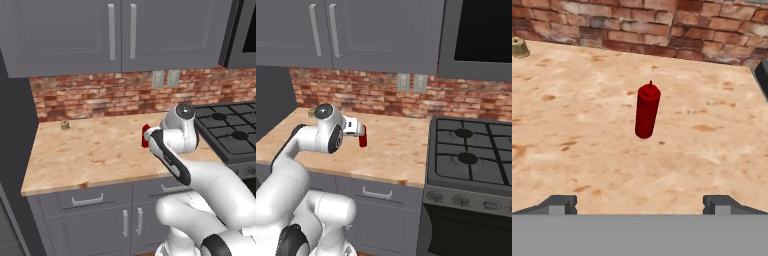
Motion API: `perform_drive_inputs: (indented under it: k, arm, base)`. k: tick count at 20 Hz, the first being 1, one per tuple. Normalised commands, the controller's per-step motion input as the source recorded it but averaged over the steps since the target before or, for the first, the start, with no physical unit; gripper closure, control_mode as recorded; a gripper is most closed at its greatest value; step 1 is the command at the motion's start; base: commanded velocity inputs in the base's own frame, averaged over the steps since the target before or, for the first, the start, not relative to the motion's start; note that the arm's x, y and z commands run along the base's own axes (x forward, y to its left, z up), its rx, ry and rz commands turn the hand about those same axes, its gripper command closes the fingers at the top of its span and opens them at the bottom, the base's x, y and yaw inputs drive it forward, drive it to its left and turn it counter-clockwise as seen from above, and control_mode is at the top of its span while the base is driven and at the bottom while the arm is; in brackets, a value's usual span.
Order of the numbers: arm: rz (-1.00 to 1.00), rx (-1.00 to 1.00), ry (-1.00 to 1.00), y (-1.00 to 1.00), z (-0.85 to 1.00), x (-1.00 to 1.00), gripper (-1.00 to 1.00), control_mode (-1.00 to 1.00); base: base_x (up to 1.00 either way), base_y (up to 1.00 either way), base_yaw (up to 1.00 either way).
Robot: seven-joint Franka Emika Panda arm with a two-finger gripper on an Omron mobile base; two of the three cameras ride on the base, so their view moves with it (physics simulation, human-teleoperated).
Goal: Pick the ketchup and syrup bottle from the counter and place them in the cabinet.
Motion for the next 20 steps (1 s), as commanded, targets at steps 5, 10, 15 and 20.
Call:
perform_drive_inputs:
  k: [5, 10, 15, 20]
  arm:
    - [0.00, 0.00, 0.00, 0.00, -0.09, 0.19, -1.00, -1.00]
    - [0.00, 0.00, 0.00, 0.00, -0.13, 0.18, -1.00, -1.00]
    - [0.00, 0.00, 0.00, 0.00, -0.16, 0.20, -1.00, -1.00]
    - [0.00, 0.00, 0.00, 0.00, -0.14, 0.24, -1.00, -1.00]
  base:
    - [0.00, 0.00, 0.00]
    - [0.00, 0.00, 0.00]
    - [0.00, 0.00, 0.00]
    - [0.00, 0.00, 0.00]
